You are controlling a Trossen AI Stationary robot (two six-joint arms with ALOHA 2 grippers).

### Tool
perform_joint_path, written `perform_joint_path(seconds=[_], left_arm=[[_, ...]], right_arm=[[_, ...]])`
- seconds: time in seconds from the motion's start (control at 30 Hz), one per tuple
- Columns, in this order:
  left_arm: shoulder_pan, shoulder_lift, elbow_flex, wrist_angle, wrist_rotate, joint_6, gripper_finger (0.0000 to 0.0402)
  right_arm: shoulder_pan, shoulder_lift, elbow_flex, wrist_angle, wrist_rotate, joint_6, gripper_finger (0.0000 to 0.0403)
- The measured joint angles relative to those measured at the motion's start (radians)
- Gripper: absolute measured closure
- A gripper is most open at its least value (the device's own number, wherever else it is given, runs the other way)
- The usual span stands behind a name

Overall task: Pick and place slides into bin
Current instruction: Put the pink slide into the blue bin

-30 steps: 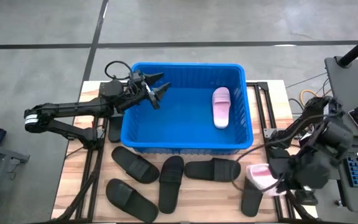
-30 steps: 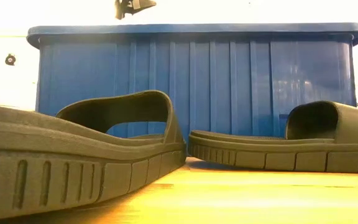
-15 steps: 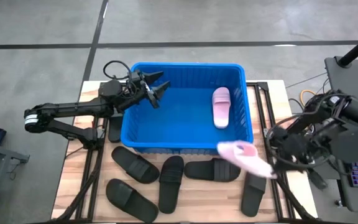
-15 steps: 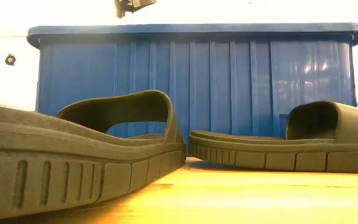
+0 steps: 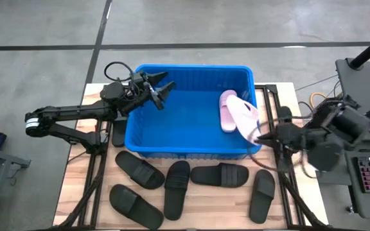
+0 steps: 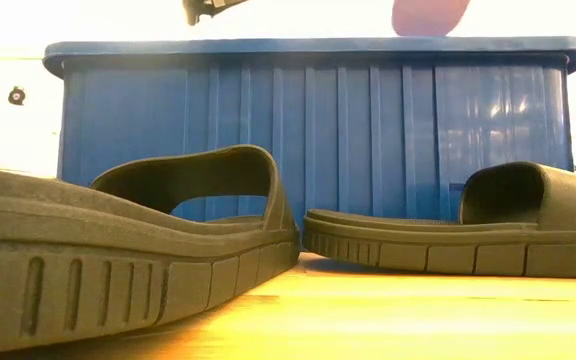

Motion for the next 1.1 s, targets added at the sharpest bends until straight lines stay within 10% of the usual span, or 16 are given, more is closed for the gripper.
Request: perform_joint_path(seconds=[0.3, 0.8, 1.1], left_arm=[[0.0, -0.001, -0.003, -0.004, -0.024, 0.009, 0.0119], [0.007, -0.003, -0.003, -0.004, -0.028, 0.103, 0.0119], [0.007, -0.034, -0.004, -0.006, -0.028, 0.158, 0.0119]], right_arm=[[-0.238, -0.021, -0.037, 0.004, -0.067, -0.146, 0.0392], [-0.737, -0.067, -0.14, 0.191, -0.524, -0.583, 0.0392], [-0.905, -0.099, -0.309, 0.234, -0.562, -0.788, 0.0392]])
